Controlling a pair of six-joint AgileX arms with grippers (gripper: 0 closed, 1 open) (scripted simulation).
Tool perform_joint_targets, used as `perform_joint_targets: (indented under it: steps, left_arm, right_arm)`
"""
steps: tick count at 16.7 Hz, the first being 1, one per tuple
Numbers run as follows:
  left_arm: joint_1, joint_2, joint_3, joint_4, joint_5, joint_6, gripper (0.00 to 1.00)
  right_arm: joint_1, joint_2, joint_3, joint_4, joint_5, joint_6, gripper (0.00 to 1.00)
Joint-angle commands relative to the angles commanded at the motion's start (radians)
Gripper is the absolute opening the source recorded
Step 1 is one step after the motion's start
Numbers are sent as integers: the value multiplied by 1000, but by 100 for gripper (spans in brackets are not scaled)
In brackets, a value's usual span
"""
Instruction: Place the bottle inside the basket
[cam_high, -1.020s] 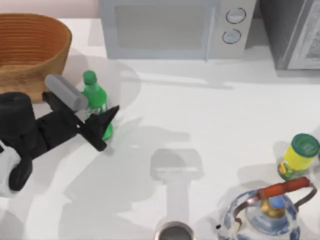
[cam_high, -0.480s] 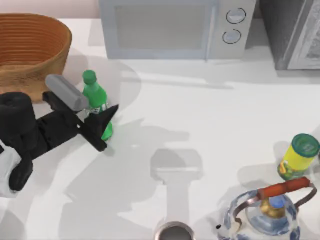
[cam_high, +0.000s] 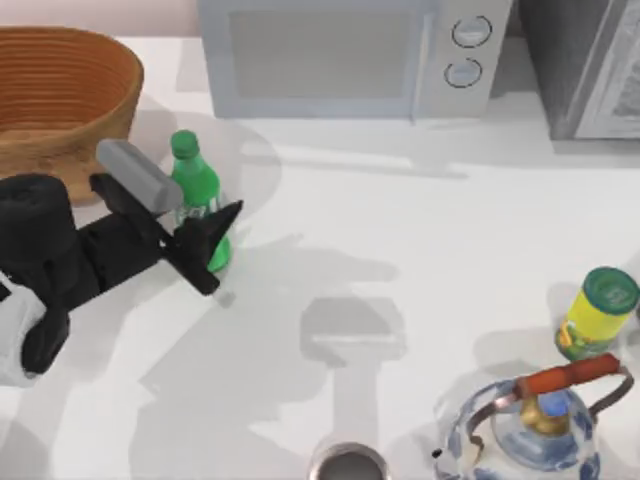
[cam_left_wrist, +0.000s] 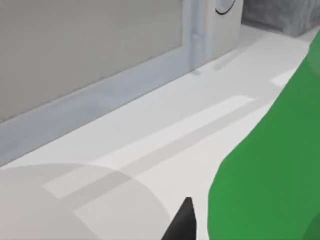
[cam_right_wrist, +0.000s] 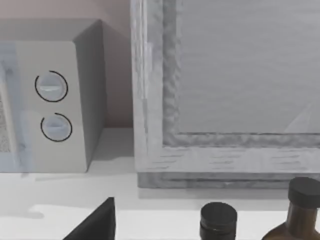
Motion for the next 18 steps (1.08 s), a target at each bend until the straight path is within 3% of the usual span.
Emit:
perform_joint_targets:
  steps: [7, 14, 18]
  left_arm:
    - [-22, -258, 204, -354, -120, -18, 0]
    - [144, -478, 461, -842, -370, -85, 0]
    - [248, -542, 544, -1034, -493, -118, 0]
  right_arm:
    - [0, 0, 0, 0, 0, 0, 100]
    - [0, 0, 0, 0, 0, 0, 100]
    - [0, 0, 0, 0, 0, 0, 100]
